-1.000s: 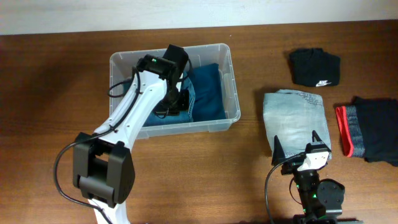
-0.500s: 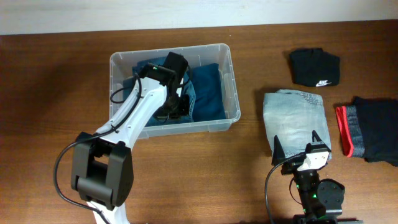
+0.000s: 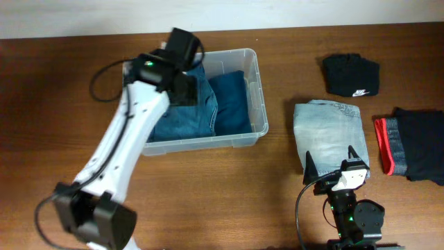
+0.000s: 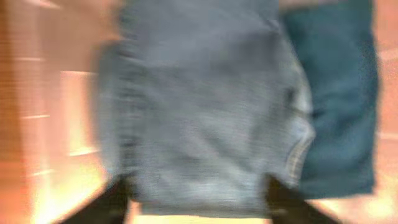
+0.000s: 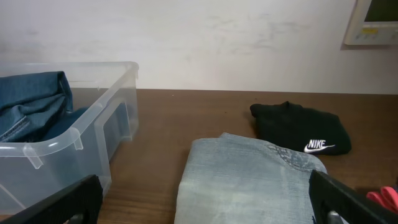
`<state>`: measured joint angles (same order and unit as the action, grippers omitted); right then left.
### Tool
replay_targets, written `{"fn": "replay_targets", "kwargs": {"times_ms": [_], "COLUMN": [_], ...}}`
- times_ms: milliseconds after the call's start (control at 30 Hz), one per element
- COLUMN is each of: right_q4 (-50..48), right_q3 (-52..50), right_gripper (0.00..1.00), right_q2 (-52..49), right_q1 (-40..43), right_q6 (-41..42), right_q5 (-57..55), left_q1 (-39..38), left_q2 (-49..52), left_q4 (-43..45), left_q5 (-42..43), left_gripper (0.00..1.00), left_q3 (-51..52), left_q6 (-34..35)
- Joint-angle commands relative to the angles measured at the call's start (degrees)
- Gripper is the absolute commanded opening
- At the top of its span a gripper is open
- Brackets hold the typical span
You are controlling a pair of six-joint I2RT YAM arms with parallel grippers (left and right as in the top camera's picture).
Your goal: Pack container
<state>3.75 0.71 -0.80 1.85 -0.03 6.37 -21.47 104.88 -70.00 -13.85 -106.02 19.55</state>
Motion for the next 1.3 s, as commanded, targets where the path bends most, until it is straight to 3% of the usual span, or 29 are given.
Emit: {"fn": "replay_targets", "kwargs": {"times_ms": [0, 367, 567, 1067, 1267], "right_q4": [0.04, 0.04, 0.04, 0.04, 0.00], "right_q3": [-0.39, -0.39, -0.39, -0.39, -0.39], "right_gripper": [0.99, 0.98, 0.98, 0.99, 0.98], "right_q2": [0.48, 0.48, 0.48, 0.48, 0.48], "right_q1": [0.44, 0.44, 0.44, 0.44, 0.44], "right_q6": [-0.17, -0.17, -0.17, -0.17, -0.17], "right_q5": [0.68, 0.68, 0.68, 0.68, 0.70], "left_q1": [4.63, 28.02, 38.53, 57.96, 65.18], "left_q2": [-4.22, -7.28, -7.28, -7.28, -7.30], "left_q4": [-0.81, -6.58, -7.74, -9.90, -13.20], "left_q5": [-8.50, -7.41, -6.54, -4.98, -3.21], "left_gripper": [0.99, 0.99, 0.99, 0.99, 0.99], "left_q3": [-1.14, -0.83, -0.83, -0.63, -0.63], "left_q6": [0.17, 8.57, 9.35, 12.68, 21.27]}}
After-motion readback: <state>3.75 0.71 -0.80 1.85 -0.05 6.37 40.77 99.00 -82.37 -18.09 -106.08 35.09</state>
